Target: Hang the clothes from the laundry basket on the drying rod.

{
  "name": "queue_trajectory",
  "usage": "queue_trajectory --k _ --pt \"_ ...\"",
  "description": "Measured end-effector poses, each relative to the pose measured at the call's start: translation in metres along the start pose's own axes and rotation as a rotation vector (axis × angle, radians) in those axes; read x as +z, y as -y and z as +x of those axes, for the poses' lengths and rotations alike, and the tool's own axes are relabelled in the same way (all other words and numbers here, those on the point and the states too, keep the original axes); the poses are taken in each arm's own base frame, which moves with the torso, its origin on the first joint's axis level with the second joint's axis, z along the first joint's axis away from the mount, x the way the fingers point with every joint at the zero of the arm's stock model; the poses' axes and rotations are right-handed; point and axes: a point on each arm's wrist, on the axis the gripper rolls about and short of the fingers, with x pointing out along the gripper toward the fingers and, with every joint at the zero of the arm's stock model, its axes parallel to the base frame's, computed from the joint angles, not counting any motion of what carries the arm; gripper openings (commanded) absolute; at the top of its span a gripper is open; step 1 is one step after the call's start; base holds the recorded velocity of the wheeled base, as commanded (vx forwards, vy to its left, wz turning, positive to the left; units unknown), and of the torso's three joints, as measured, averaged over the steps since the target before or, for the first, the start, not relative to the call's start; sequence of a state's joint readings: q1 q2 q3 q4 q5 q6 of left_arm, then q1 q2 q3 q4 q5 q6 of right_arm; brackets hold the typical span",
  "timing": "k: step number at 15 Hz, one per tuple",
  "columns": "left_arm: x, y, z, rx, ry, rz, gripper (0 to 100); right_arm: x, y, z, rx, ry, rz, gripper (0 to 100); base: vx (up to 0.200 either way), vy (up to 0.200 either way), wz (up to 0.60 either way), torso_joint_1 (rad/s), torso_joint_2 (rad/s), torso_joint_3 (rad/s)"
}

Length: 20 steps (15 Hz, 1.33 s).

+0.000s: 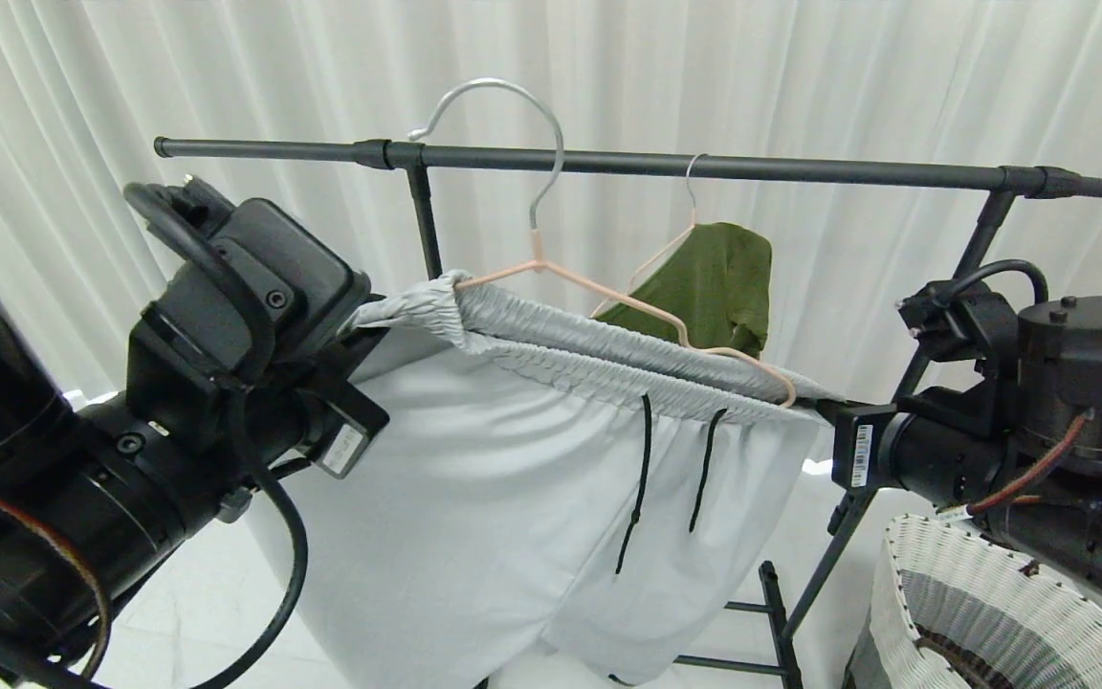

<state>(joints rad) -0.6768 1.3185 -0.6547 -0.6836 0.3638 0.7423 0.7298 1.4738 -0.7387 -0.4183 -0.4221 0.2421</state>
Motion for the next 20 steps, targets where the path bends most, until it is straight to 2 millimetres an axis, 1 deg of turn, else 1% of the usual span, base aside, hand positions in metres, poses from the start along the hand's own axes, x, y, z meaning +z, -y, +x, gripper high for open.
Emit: queue_trajectory --k 2,4,6,8,10,12,16,18,20 --pt "-0.011 0.001 -0.004 -0.003 -0.031 0.01 0 -0.001 0.001 -0.002 0.001 -0.001 -0.008 0 0.0 0.0 0.0 0.0 0.0 0.0" --pt "-0.017 0.003 -0.008 -0.011 -0.047 0.017 0 -0.002 0.002 -0.005 0.003 -0.002 -0.011 0 0.0 0.0 0.0 0.0 0.0 0.0" --pt "-0.018 0.004 -0.009 -0.012 -0.052 0.02 0 0.001 0.001 -0.012 0.035 0.011 -0.026 0 0.0 0.0 0.0 0.0 0.0 0.0" --pt "-0.019 0.005 -0.008 -0.026 -0.048 0.043 0 0.006 -0.004 -0.022 0.115 0.03 -0.082 0 0.0 0.0 0.0 0.0 0.0 0.0" --pt "-0.018 0.008 -0.007 -0.08 -0.003 0.119 0 0.012 -0.009 -0.031 0.174 0.054 -0.125 0 0.0 0.0 0.0 0.0 0.0 0.0" --pt "-0.019 0.009 -0.005 -0.097 0.006 0.137 0 0.019 -0.017 -0.038 0.215 0.063 -0.131 0 0.0 0.0 0.0 0.0 0.0 0.0" --pt "-0.016 0.011 0.001 -0.102 0.008 0.138 0 0.028 -0.044 -0.051 0.333 0.069 -0.149 0 0.0 0.0 0.0 0.0 0.0 0.0" --pt "-0.014 0.01 0.004 -0.097 0.014 0.136 0 0.027 -0.056 -0.052 0.373 0.066 -0.157 0 0.0 0.0 0.0 0.0 0.0 0.0" --pt "-0.013 0.011 0.005 -0.1 0.016 0.136 0 0.029 -0.062 -0.05 0.388 0.069 -0.159 0 0.0 0.0 0.0 0.0 0.0 0.0"
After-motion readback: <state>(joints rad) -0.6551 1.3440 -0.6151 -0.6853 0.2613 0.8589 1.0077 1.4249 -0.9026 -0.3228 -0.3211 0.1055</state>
